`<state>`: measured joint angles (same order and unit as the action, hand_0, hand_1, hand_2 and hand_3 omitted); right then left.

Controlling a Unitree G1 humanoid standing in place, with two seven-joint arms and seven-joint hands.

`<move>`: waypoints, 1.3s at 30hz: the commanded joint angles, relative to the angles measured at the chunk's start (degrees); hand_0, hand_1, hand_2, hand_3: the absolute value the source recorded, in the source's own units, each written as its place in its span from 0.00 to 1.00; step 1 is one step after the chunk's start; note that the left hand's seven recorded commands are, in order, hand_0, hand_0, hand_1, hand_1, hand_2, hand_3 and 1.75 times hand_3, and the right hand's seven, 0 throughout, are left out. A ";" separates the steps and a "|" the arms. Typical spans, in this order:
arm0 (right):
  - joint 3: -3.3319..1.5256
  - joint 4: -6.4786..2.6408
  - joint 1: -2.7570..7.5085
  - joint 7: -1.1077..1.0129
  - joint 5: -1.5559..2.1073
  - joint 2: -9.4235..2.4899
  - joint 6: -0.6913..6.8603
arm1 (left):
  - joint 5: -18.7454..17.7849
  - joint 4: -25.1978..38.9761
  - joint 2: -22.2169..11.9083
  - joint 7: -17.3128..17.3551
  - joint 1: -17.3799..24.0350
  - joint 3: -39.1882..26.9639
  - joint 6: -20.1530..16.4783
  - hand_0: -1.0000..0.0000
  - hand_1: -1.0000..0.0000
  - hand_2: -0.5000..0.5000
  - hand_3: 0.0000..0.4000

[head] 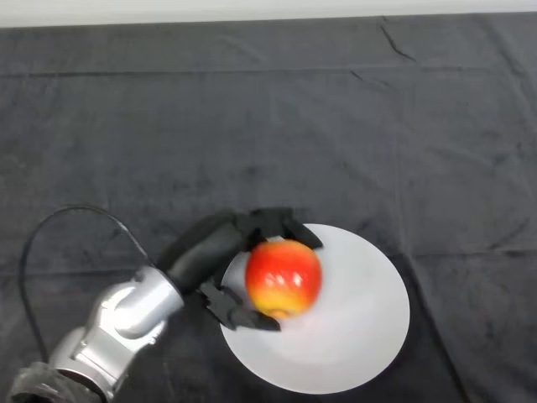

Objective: Move the apple to the plate

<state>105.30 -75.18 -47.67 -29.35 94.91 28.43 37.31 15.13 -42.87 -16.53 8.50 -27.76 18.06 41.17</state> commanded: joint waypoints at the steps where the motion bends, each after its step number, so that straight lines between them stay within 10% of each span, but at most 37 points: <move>1: 0.92 0.18 0.63 0.03 -0.15 1.63 0.36 | 1.22 2.61 0.10 -1.00 1.43 1.77 1.11 0.00 0.00 0.50 1.00; 23: 0.86 0.19 0.63 0.01 -0.11 1.63 0.34 | 0.10 -5.49 0.96 -5.92 -3.12 13.43 2.05 0.03 0.00 0.51 1.00; 24: 0.86 0.19 0.63 0.01 -0.11 1.63 0.35 | 0.25 -5.76 0.93 -6.26 -3.27 13.69 2.03 0.16 0.07 0.55 0.93; 26: 0.86 0.18 0.64 0.01 -0.11 1.63 0.35 | 0.63 -6.36 0.87 -7.09 -3.62 14.25 1.97 0.60 0.80 0.40 0.40; 27: 0.86 0.18 0.64 0.01 -0.10 1.64 0.35 | 0.79 -6.59 0.85 -7.43 -3.77 14.48 1.93 0.77 1.00 0.38 0.23; 29: 0.87 0.17 0.64 0.01 -0.10 1.64 0.35 | 1.14 -7.05 0.77 -8.20 -4.08 14.97 1.83 1.00 1.00 0.50 0.00; 39: 0.88 0.14 0.64 0.01 -0.08 1.66 0.37 | 2.11 -8.03 0.36 -10.87 -4.94 16.62 1.37 1.00 1.00 0.50 0.00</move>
<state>105.30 -75.18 -47.67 -29.36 94.92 28.43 37.31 15.08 -47.41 -14.40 -2.59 -31.40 32.97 43.78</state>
